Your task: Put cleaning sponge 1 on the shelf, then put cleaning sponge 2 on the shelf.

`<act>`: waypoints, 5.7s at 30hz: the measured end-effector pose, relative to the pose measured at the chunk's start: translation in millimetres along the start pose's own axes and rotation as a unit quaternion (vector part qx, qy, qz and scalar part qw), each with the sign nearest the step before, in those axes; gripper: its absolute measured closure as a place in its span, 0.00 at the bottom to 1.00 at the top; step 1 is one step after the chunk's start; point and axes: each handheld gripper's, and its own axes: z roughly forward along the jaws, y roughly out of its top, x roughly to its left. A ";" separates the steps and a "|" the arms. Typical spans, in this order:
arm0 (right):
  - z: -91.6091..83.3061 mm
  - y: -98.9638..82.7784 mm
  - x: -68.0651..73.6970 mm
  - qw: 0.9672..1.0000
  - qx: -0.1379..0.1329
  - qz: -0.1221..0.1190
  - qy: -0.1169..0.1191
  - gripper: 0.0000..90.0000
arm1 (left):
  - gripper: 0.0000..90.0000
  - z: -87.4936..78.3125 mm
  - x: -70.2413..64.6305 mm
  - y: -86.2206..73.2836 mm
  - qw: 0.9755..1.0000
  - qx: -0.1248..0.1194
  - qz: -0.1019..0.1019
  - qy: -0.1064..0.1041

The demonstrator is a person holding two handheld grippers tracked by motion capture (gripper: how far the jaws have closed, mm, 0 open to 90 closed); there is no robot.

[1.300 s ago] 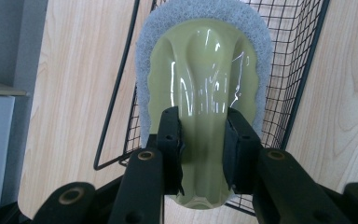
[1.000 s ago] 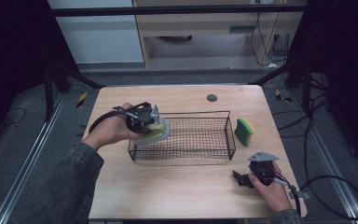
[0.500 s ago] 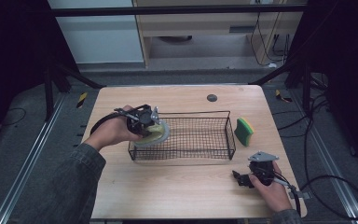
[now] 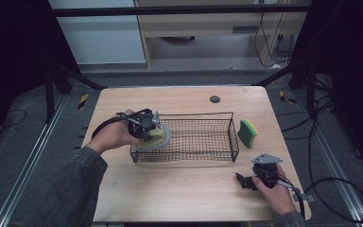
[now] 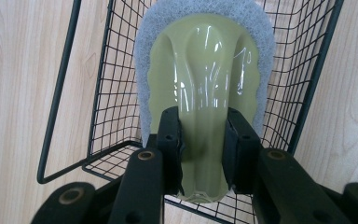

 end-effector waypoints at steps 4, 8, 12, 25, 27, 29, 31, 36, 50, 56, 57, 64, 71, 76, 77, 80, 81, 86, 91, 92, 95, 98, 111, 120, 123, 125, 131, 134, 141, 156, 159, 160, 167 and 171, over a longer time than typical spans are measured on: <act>0.1 0.0 -0.2 1.000 -0.001 -0.001 0.000 0.01 | 0.78 4.8 -1.1 -0.6 1.000 0.003 -0.001 -0.003; 0.0 0.0 0.0 1.000 0.000 0.000 0.000 0.01 | 0.78 8.2 -1.3 -1.1 1.000 0.005 -0.001 -0.006; 0.0 0.0 0.0 1.000 0.000 0.000 0.000 0.01 | 0.78 11.4 -0.2 -1.7 1.000 0.005 -0.003 -0.009; -0.1 -0.1 0.0 1.000 0.000 -0.001 -0.001 0.01 | 0.78 27.3 -1.7 -1.3 1.000 0.005 -0.007 -0.021; -0.1 -0.1 0.0 1.000 0.000 -0.001 -0.001 0.01 | 0.78 29.4 -1.8 -1.7 1.000 0.005 -0.007 -0.023; -0.1 -0.1 0.1 1.000 0.000 -0.001 -0.001 0.01 | 0.78 31.5 -1.6 -2.4 1.000 0.006 -0.009 -0.024; -0.1 -0.1 0.0 1.000 0.000 -0.001 -0.001 0.01 | 0.78 32.2 -1.5 -2.5 1.000 0.007 -0.009 -0.025; -0.1 -0.1 0.0 1.000 0.000 -0.001 -0.001 0.01 | 0.78 34.4 -1.9 -1.9 1.000 0.005 -0.010 -0.020; -0.2 -0.1 0.0 1.000 0.000 -0.001 -0.001 0.01 | 0.78 43.3 -4.8 3.7 1.000 0.017 -0.007 -0.016; -0.2 -0.1 0.0 1.000 0.000 -0.001 -0.001 0.01 | 0.78 48.0 -3.2 2.3 0.999 0.017 -0.016 -0.026; -0.2 -0.1 0.0 1.000 0.000 -0.001 -0.001 0.01 | 0.78 48.5 -2.9 2.1 0.999 0.016 -0.017 -0.031; -0.2 -0.1 0.0 1.000 0.000 -0.001 -0.001 0.01 | 0.78 51.2 -2.7 2.7 0.999 0.015 -0.017 -0.032; -0.2 -0.2 0.1 1.000 0.000 -0.001 -0.001 0.01 | 0.77 52.6 -4.4 3.4 0.999 0.011 -0.019 -0.033; -0.2 -0.1 0.1 1.000 0.000 0.000 -0.001 0.01 | 0.76 50.9 -4.6 1.5 0.999 0.001 -0.023 -0.040; -0.2 -0.1 0.1 1.000 0.000 0.000 -0.001 0.01 | 0.75 50.6 -4.7 0.9 0.999 -0.001 -0.025 -0.038; -0.2 -0.2 0.0 1.000 0.000 -0.001 -0.001 0.01 | 0.74 43.9 -3.2 -0.4 0.999 -0.015 -0.035 -0.031; -0.2 -0.2 0.0 1.000 0.000 -0.001 -0.001 0.01 | 0.73 43.9 -3.2 -0.4 0.999 -0.015 -0.035 -0.031; -0.1 -0.1 0.0 1.000 -0.001 -0.001 -0.002 0.01 | 0.64 30.7 -1.8 0.1 0.997 -0.047 -0.054 -0.002; 0.0 -0.1 0.0 1.000 -0.001 0.000 -0.001 0.01 | 0.48 17.9 -5.0 4.3 0.995 -0.065 -0.068 0.035; 0.1 0.0 0.1 1.000 -0.001 0.000 -0.001 0.01 | 0.42 15.8 -5.8 5.2 0.994 -0.068 -0.070 0.041; 0.1 0.1 0.6 1.000 0.000 0.003 -0.002 0.01 | 0.29 9.6 -8.4 6.8 0.991 -0.084 -0.089 0.056; 0.2 0.2 0.4 1.000 0.000 0.003 -0.002 0.01 | 0.17 3.5 -10.3 3.8 0.982 -0.119 -0.139 0.056; -18.7 6.3 -2.1 0.999 0.026 -0.010 -0.022 0.17 | 0.06 -4.0 -27.1 -60.4 0.930 -0.211 -0.292 0.067; -33.6 25.7 0.6 0.998 0.036 -0.021 -0.038 0.22 | 0.06 -4.6 -48.3 -104.8 0.906 -0.223 -0.343 0.110; -36.3 31.4 -2.6 0.998 0.033 -0.021 -0.045 0.22 | 0.05 -0.9 -56.6 -120.7 0.896 -0.226 -0.364 0.118; -37.3 36.3 -7.0 0.998 0.037 -0.021 -0.047 0.22 | 0.05 5.8 -58.5 -129.0 0.900 -0.206 -0.365 0.121; -45.1 53.8 -18.8 0.998 0.041 -0.012 -0.056 0.23 | 0.06 29.7 -64.0 -155.2 0.891 -0.180 -0.396 0.130; -46.8 61.0 -23.2 0.997 0.046 -0.004 -0.056 0.23 | 0.06 37.5 -65.4 -167.1 0.885 -0.173 -0.410 0.135; -56.6 78.1 -34.6 0.997 0.045 0.001 -0.059 0.22 | 0.06 55.0 -76.9 -187.4 0.872 -0.158 -0.442 0.135; -61.9 116.8 -38.2 0.996 0.080 0.020 -0.044 0.34 | 0.05 73.7 -83.7 -195.3 0.875 -0.155 -0.446 0.104; -65.9 130.3 -35.9 0.995 0.091 0.019 -0.047 0.37 | 0.05 78.4 -83.1 -197.4 0.873 -0.160 -0.451 0.093; -67.0 135.4 -35.4 0.994 0.097 0.016 -0.050 0.37 | 0.04 79.4 -83.0 -197.7 0.871 -0.163 -0.452 0.097; -59.4 170.8 -44.3 0.990 0.130 0.030 -0.044 0.43 | 0.00 83.7 -84.8 -198.0 0.866 -0.178 -0.454 0.111; -45.6 178.9 -49.4 0.988 0.143 0.032 -0.042 0.46 | 0.00 83.9 -85.1 -198.3 0.866 -0.180 -0.453 0.111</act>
